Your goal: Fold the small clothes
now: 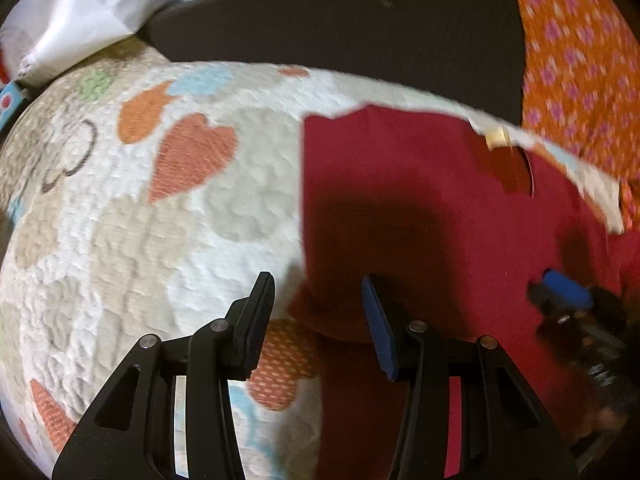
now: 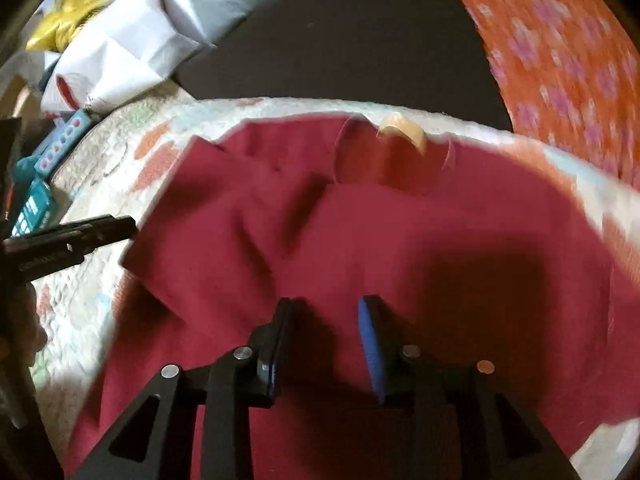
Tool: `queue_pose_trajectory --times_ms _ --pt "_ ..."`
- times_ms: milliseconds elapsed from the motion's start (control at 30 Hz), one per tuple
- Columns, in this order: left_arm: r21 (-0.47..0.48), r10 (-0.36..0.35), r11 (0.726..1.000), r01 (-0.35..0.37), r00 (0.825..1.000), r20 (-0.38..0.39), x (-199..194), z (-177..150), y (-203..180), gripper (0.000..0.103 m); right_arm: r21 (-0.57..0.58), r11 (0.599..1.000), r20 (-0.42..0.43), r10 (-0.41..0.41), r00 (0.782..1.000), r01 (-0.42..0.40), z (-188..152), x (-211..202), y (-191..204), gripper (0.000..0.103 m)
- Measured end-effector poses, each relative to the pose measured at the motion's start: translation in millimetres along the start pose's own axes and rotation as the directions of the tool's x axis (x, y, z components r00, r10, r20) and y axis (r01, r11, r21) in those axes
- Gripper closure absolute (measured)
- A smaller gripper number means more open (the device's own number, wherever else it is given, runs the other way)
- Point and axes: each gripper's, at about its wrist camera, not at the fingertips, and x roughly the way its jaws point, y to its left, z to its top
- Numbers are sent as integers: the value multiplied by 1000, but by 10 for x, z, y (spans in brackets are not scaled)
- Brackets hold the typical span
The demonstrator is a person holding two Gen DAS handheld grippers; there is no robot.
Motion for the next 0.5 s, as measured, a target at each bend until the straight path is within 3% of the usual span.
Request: queue_pose_trajectory --times_ms 100,200,267,400,500 --pt "100 54 994 -52 998 -21 111 -70 -145 58 39 999 -5 -16 1000 16 -17 -250 -63 71" --pt "89 54 995 -52 998 -17 82 -64 -136 58 108 990 75 -103 992 95 -166 -680 -351 70" --pt "59 39 998 -38 999 -14 40 -44 -96 58 228 965 110 -161 981 132 -382 -938 -676 68" --pt "28 33 999 -33 999 2 -32 -22 -50 58 515 847 179 -258 949 134 -907 -1433 -1291 59" --pt "17 26 1000 -26 1000 9 -55 -18 -53 58 674 737 289 -325 900 50 -1292 -1811 -1554 52"
